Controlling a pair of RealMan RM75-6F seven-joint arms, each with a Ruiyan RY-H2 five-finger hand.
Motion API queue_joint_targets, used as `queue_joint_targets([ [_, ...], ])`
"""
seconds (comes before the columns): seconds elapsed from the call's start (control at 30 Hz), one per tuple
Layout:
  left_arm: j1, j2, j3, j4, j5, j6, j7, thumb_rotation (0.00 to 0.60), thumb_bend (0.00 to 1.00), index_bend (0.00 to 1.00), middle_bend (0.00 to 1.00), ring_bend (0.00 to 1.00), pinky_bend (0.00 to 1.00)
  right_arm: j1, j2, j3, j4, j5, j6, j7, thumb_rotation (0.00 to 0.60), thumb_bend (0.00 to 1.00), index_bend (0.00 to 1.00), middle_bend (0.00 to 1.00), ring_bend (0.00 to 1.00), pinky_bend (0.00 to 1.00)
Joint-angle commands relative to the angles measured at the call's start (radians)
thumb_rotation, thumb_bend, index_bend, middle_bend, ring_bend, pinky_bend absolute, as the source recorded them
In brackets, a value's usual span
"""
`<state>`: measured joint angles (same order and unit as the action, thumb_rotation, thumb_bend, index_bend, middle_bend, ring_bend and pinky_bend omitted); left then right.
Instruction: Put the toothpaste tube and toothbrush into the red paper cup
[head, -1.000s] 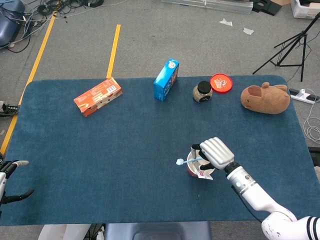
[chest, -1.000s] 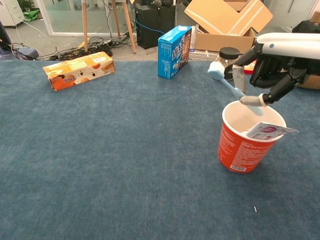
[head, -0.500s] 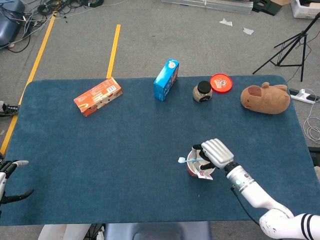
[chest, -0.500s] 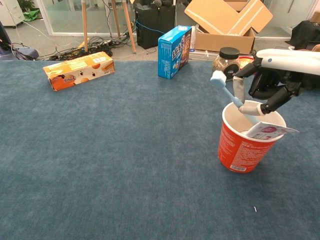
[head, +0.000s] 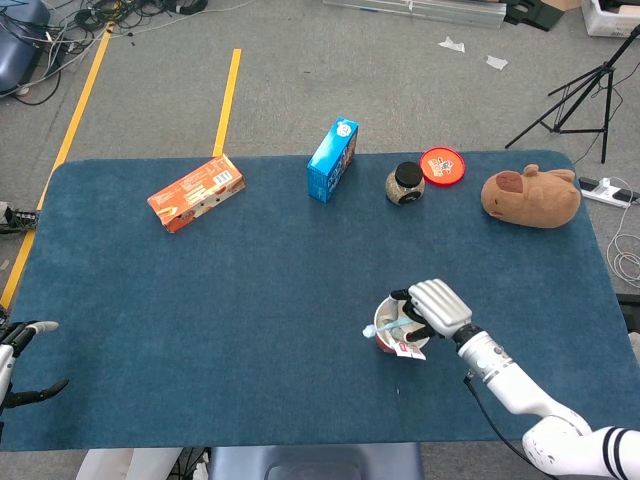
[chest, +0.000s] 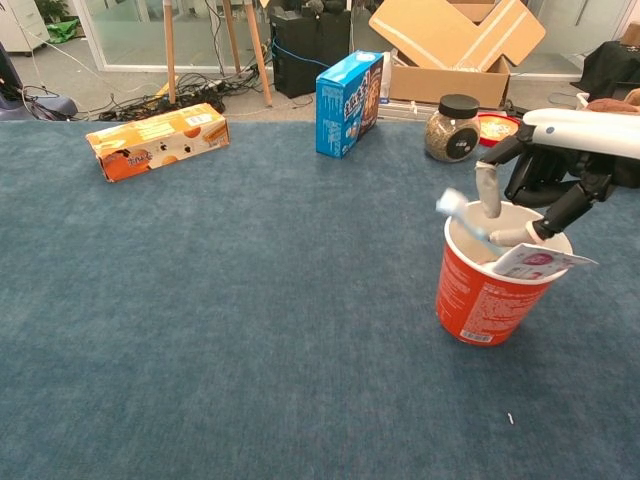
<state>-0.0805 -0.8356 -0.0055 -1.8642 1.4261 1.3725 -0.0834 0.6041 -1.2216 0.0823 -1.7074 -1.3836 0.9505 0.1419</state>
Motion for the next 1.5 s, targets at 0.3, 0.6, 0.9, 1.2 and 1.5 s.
queue_joint_targets([
  [0.3, -0.001, -0.002, 0.000, 0.000, -0.002, -0.002, 0.002, 0.600, 0.00, 0.25, 0.27, 0.20, 0.20, -0.023, 0.014, -0.003, -0.003, -0.029, 0.034, 0.035, 0.600, 0.01, 0.52, 1.00, 1.00, 1.00],
  [0.6, -0.007, -0.001, -0.004, -0.002, 0.010, 0.000, 0.000, 0.600, 0.00, 0.25, 0.27, 0.20, 0.20, -0.125, 0.184, -0.028, -0.146, -0.176, 0.234, 0.030, 0.600, 0.01, 0.52, 1.00, 1.00, 1.00],
  [0.9, -0.019, 0.024, -0.008, -0.020, 0.031, -0.006, -0.019, 0.600, 0.00, 0.25, 0.27, 0.20, 0.20, -0.253, 0.414, -0.057, -0.282, -0.217, 0.392, -0.177, 0.600, 0.01, 0.49, 1.00, 0.90, 1.00],
  [1.2, -0.054, 0.076, -0.029, -0.003, 0.079, -0.014, -0.129, 0.600, 0.00, 0.25, 0.27, 0.20, 0.21, -0.396, 0.398, -0.057, -0.165, -0.168, 0.570, -0.382, 0.600, 0.01, 0.46, 0.70, 0.60, 0.94],
  [1.5, -0.094, 0.082, -0.045, 0.019, 0.073, -0.054, -0.127, 0.600, 0.00, 0.25, 0.27, 0.20, 0.21, -0.512, 0.312, -0.077, -0.001, -0.152, 0.684, -0.498, 0.600, 0.01, 0.27, 0.21, 0.17, 0.43],
])
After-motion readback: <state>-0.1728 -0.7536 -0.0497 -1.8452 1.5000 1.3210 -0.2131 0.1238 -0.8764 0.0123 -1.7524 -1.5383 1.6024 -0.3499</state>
